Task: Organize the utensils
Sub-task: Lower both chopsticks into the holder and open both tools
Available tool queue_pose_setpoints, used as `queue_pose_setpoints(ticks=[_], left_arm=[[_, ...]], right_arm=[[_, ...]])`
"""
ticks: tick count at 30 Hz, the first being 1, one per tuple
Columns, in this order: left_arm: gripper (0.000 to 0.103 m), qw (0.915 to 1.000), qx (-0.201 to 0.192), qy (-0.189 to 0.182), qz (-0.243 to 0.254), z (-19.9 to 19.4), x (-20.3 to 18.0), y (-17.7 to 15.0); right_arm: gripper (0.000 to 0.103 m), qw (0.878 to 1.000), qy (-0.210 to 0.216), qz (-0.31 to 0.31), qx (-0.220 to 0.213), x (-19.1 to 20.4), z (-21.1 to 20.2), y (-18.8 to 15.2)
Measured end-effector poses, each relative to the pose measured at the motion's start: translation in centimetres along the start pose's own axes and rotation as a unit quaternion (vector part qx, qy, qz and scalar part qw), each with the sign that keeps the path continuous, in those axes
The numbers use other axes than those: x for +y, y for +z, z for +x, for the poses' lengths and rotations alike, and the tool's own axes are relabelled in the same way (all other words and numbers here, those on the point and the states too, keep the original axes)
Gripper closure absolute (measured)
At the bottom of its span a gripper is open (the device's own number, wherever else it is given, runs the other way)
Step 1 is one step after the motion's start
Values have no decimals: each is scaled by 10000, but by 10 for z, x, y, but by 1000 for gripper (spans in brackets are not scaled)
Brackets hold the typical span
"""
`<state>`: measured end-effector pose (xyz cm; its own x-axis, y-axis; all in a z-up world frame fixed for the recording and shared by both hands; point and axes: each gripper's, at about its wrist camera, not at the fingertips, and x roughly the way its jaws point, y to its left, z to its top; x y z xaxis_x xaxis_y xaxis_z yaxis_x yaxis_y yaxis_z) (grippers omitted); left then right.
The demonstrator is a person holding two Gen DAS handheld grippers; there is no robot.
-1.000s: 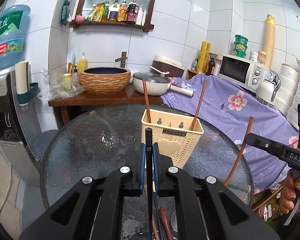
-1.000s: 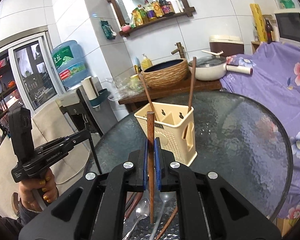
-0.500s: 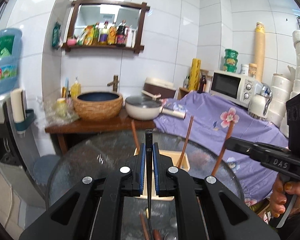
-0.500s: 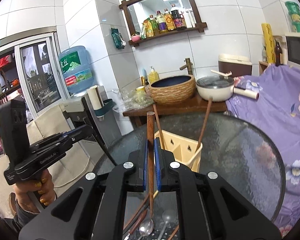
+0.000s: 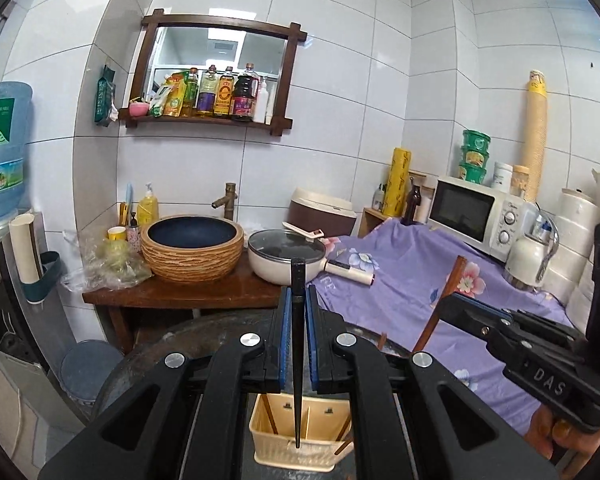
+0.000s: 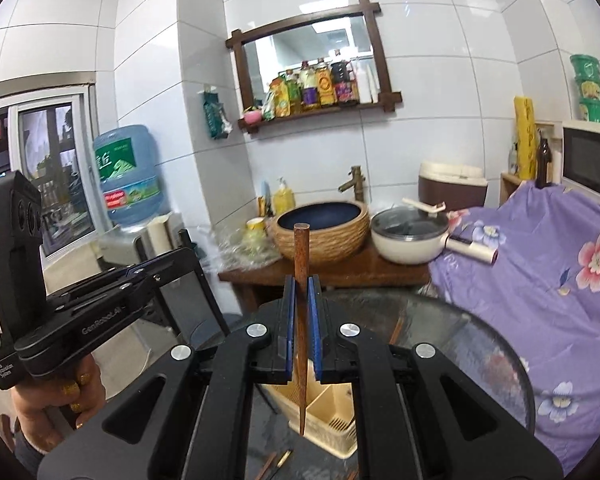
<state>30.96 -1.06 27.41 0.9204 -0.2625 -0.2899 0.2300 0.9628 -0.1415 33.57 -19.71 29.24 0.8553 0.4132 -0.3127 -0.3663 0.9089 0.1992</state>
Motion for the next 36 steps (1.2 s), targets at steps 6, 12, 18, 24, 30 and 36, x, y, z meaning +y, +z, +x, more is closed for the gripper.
queue_pose_setpoints(ticks=[6, 12, 18, 24, 30, 36], left_arm=[[96, 9999, 43, 129, -56, 27, 5, 0], [96, 9990, 340, 248, -138, 59, 14, -33], [96, 9973, 647, 303, -147, 80, 20, -64], [96, 9952, 907, 308, -194, 94, 26, -86], [96, 9929, 1116, 314, -272, 103, 34, -100], [96, 9930, 1120, 316, -193, 104, 31, -104]], right_arm=[[96, 9997, -247, -12, -29, -14, 23, 0], [96, 9988, -438, -44, 192, -28, 52, -34], [96, 9978, -513, -49, 425, -35, 70, -67], [96, 9971, -500, 15, 568, -38, 79, -84], [96, 9962, -540, -41, 676, -35, 84, -96], [95, 9959, -600, 0, 673, -38, 87, -101]])
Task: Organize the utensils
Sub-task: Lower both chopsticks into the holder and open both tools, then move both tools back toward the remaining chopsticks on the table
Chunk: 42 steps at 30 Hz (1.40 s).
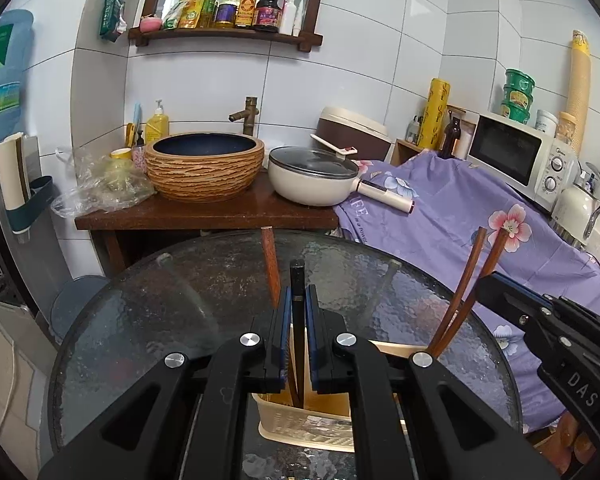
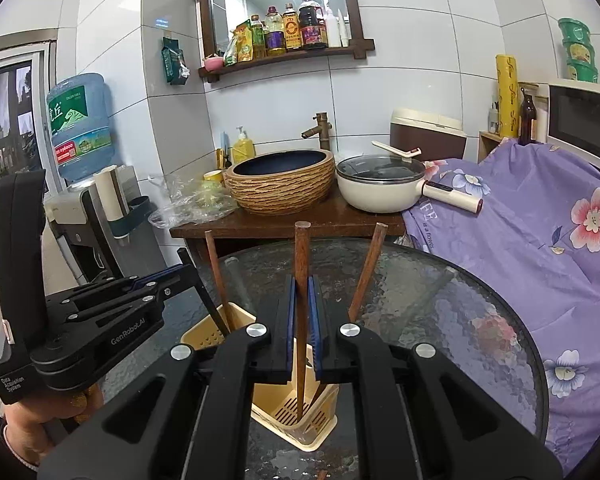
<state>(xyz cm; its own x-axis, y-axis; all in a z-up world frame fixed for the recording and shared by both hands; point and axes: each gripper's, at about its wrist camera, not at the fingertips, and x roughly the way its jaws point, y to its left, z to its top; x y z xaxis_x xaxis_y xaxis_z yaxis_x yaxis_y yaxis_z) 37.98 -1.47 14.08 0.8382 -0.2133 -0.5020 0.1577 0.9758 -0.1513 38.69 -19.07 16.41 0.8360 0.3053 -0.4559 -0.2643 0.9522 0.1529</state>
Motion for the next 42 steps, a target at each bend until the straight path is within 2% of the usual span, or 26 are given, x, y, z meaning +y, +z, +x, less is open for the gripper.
queue_pose_setpoints(ticks=[2, 3, 4, 5, 6, 7, 11, 13, 15, 18, 24, 29, 31, 36, 42], left_arm=[[95, 10000, 14, -32, -11, -1, 0, 1], [88, 10000, -2, -36, -10, -2, 0, 1], [81, 10000, -37, -40, -9, -5, 1, 1], [65, 10000, -67, -52, -18, -7, 2, 1], [51, 9999, -104, -67, -43, -10, 3, 0], [46, 9998, -170, -76, -73, -14, 4, -2], [32, 9997, -205, -46, 122, -28, 3, -15], [22, 9997, -204, -9, 147, -35, 6, -26], [17, 9997, -219, 85, 98, -43, 14, -40], [16, 9998, -73, 173, 79, -46, 23, -60], [16, 9972, 611, 289, 320, -34, 32, -115], [17, 9931, 1057, 383, 319, -21, 38, -150], [21, 9919, 1162, 416, 295, -18, 41, -161], [42, 9885, 1431, 349, 336, -9, 37, -180], [55, 9855, 1649, 216, 331, -1, 34, -193]], right_arm=[[95, 10000, -15, -26, 6, -1, -1, -2], [93, 10000, -11, -42, -10, 0, -2, -3], [83, 10000, -35, -67, -48, 0, -5, -4], [74, 9999, -71, -86, -99, 0, -8, -6], [60, 9998, -94, -86, -152, 0, -11, -7], [56, 9997, -104, -72, -215, 0, -15, -9], [55, 9999, 11, 45, -144, -3, -30, -23], [47, 9999, -48, 41, -83, -4, -37, -34], [46, 9999, -118, -5, 23, -6, -42, -50], [46, 9990, -185, -101, 392, -6, -41, -76], [46, 9912, -335, 0, 1277, -13, -22, -135], [51, 9844, -498, -36, 1690, -7, -9, -173], [53, 9820, -556, 1, 1805, -6, -3, -182], [63, 9758, -627, 45, 2093, -1, 9, -199], [70, 9712, -784, -9, 2251, 4, 20, -209]])
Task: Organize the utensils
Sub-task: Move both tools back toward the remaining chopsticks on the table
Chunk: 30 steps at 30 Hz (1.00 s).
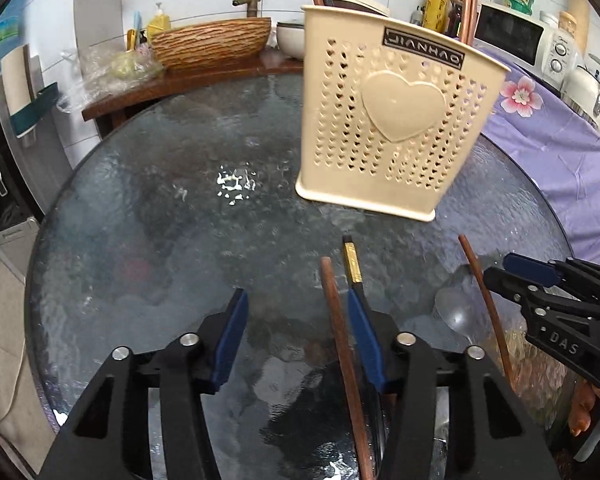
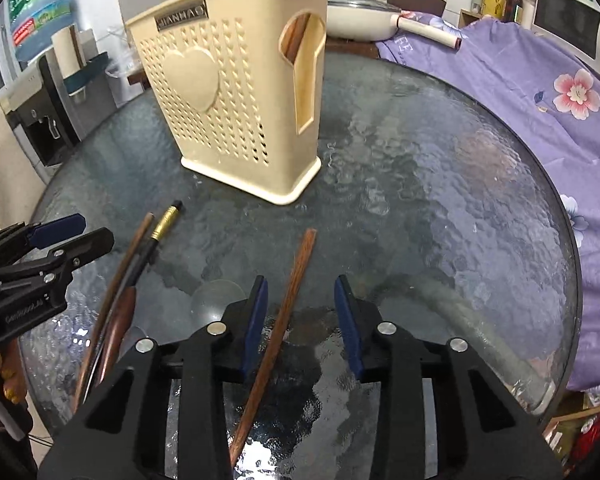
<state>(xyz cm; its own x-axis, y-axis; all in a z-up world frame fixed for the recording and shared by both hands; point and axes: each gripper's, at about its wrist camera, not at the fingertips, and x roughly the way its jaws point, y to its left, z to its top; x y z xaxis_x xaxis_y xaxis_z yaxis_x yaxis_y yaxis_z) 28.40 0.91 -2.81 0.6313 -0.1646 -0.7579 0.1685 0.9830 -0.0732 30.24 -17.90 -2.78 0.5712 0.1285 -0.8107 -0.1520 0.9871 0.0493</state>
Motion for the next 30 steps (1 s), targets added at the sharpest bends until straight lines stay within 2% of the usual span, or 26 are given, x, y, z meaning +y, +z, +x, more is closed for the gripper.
queue_pose_setpoints(ticks=[18, 25, 30], left_arm=[[74, 9992, 228, 45, 339, 13, -21, -8], [80, 9983, 274, 166, 479, 21, -26, -6], [89, 9977, 303, 209, 569, 26, -29, 0]], right_arm=[[72, 9998, -173, -94, 103, 8, 13, -5], [80, 9996, -213, -93, 128, 13, 17, 1], [85, 9997, -221, -47, 132, 15, 20, 6]])
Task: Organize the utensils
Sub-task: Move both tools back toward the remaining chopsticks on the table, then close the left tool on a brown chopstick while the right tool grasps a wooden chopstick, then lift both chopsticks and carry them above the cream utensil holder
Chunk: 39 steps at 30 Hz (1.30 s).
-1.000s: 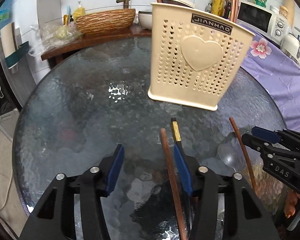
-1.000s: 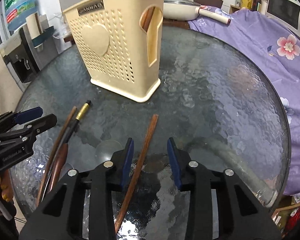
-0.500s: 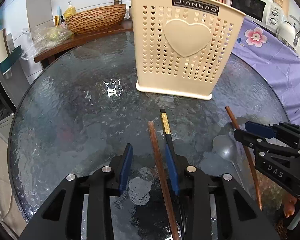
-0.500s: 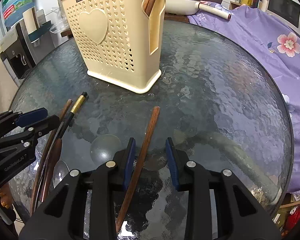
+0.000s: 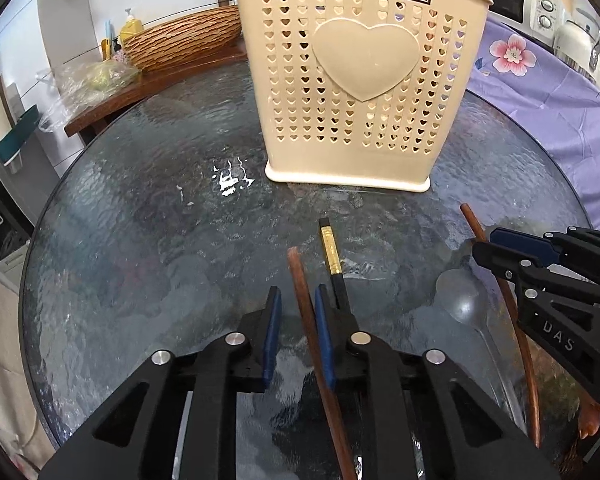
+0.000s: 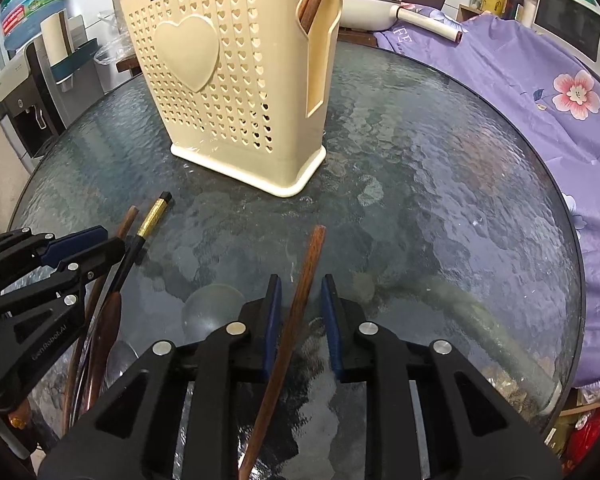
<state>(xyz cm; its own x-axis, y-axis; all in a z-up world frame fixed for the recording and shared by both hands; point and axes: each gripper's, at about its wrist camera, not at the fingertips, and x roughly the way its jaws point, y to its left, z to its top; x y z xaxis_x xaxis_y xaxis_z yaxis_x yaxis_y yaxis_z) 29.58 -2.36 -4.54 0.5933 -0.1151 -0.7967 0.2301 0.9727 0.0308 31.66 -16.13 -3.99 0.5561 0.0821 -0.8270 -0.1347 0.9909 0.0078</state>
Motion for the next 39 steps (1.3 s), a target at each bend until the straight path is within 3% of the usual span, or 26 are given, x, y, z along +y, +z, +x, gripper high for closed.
queue_pose_setpoints(ticks=[9, 17, 26, 29, 39], left_arm=[[95, 10000, 9, 32, 28, 4, -6, 6], [96, 9999, -52, 16, -114, 5, -5, 7], [96, 9995, -27, -123, -306, 8, 5, 11], [96, 9993, -98, -121, -341, 5, 9, 13], [96, 9965, -510, -328, -571, -27, 23, 26]], right_arm=[[93, 10000, -22, 64, -40, 3, 6, 8], [93, 9998, -77, 105, -128, 4, 9, 12], [95, 9991, 136, 276, -278, -7, 8, 14], [95, 9985, 274, 332, -325, -12, 5, 15], [95, 9868, 1292, 620, -756, -34, -35, 29]])
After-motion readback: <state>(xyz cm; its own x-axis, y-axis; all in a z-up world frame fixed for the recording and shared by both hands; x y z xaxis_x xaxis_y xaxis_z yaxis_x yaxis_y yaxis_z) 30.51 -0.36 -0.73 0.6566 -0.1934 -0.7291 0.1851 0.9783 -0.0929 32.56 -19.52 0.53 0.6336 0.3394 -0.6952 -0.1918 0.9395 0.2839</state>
